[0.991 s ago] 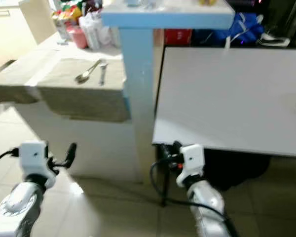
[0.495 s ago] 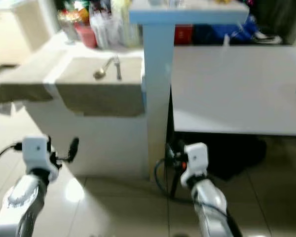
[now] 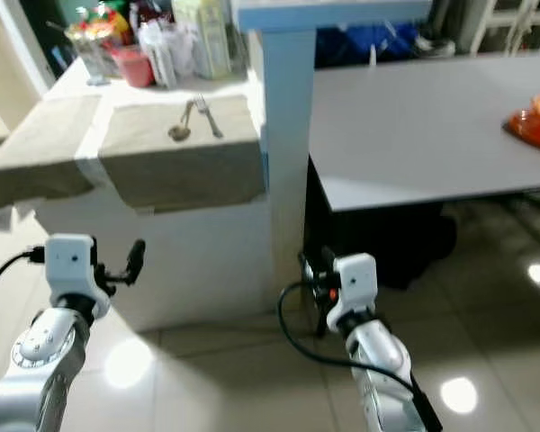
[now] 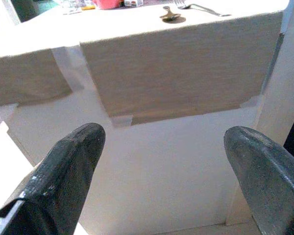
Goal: Setting the table
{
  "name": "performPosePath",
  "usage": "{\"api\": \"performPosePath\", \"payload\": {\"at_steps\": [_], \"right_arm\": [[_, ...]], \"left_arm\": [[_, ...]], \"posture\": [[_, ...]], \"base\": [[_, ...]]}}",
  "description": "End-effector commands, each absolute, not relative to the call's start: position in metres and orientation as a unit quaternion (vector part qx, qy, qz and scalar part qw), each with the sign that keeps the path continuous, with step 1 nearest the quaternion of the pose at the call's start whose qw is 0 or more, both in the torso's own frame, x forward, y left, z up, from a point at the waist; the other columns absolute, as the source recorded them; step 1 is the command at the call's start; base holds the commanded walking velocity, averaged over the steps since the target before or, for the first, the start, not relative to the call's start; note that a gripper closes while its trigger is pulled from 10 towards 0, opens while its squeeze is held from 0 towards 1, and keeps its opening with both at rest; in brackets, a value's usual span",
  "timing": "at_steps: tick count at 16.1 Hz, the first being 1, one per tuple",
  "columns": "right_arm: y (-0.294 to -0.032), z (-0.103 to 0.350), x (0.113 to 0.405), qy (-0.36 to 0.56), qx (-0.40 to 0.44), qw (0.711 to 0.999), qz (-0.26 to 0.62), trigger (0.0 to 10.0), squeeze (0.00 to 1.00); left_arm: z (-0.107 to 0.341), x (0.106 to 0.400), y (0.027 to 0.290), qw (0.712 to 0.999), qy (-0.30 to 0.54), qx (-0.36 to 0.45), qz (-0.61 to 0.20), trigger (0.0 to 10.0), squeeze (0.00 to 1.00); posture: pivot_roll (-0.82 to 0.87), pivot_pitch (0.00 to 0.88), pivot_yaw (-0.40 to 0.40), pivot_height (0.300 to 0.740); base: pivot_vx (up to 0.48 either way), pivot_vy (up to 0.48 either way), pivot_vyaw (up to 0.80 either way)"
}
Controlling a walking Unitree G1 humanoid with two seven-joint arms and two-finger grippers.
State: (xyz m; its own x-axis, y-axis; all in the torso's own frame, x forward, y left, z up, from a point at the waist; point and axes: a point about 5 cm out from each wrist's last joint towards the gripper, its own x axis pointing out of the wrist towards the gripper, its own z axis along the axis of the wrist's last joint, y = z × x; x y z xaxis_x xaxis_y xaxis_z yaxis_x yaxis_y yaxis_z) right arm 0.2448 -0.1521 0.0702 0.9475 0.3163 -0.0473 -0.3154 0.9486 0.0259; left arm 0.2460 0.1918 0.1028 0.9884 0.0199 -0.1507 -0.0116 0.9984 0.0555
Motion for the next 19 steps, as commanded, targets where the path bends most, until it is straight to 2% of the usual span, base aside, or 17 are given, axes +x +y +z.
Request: {"api": "performPosePath", "payload": {"at_steps": [1, 3, 10, 12, 13, 15, 17, 19], "right_arm": [[-0.154, 0.072, 0.247, 0.028, 0.007, 0.987, 0.157, 10.0, 0.00], [-0.152, 0.073, 0.248, 0.026, 0.007, 0.987, 0.159, 10.0, 0.00], [-0.148, 0.073, 0.250, 0.023, 0.007, 0.987, 0.161, 10.0, 0.00], [-0.150, 0.079, 0.252, -0.002, -0.004, 0.989, 0.150, 10.0, 0.00], [-0.155, 0.098, 0.258, -0.056, -0.033, 0.989, 0.135, 10.0, 0.00], [-0.159, 0.124, 0.264, -0.110, -0.054, 0.986, 0.111, 10.0, 0.00], [-0.166, 0.147, 0.274, -0.142, -0.039, 0.987, 0.061, 10.0, 0.00], [-0.166, 0.145, 0.275, -0.140, -0.036, 0.988, 0.049, 10.0, 0.00]], "left_arm": [[0.105, 0.248, 0.192, 0.997, 0.071, 0.029, 0.013, 10.0, 0.00], [0.108, 0.253, 0.194, 0.997, 0.064, 0.037, 0.019, 10.0, 0.00], [0.122, 0.260, 0.193, 0.998, 0.036, 0.043, 0.017, 10.0, 0.00], [0.126, 0.261, 0.191, 0.998, 0.025, 0.062, 0.007, 10.0, 0.00], [0.131, 0.262, 0.188, 0.997, 0.014, 0.069, -0.003, 10.0, 0.00], [0.138, 0.265, 0.185, 0.997, -0.001, 0.080, -0.014, 10.0, 0.00], [0.150, 0.272, 0.183, 0.997, -0.014, 0.072, -0.021, 10.0, 0.00], [0.163, 0.280, 0.185, 0.997, -0.032, 0.072, -0.023, 10.0, 0.00]], "posture": [[-0.16, 0.000, 0.104, 0.740], [-0.16, 0.000, 0.105, 0.740], [-0.15, 0.000, 0.108, 0.740], [-0.15, 0.000, 0.108, 0.740], [-0.15, 0.000, 0.111, 0.740], [-0.15, 0.000, 0.113, 0.740], [-0.16, 0.000, 0.117, 0.740], [-0.15, 0.000, 0.118, 0.740]], "base": [[0.405, 0.255, 0.00], [0.409, 0.251, 0.00], [0.441, 0.000, 0.00], [0.442, 0.000, 0.00], [0.446, 0.000, 0.00], [0.000, 0.000, 0.00], [0.000, 0.000, 0.00], [0.000, 0.000, 0.00]]}}
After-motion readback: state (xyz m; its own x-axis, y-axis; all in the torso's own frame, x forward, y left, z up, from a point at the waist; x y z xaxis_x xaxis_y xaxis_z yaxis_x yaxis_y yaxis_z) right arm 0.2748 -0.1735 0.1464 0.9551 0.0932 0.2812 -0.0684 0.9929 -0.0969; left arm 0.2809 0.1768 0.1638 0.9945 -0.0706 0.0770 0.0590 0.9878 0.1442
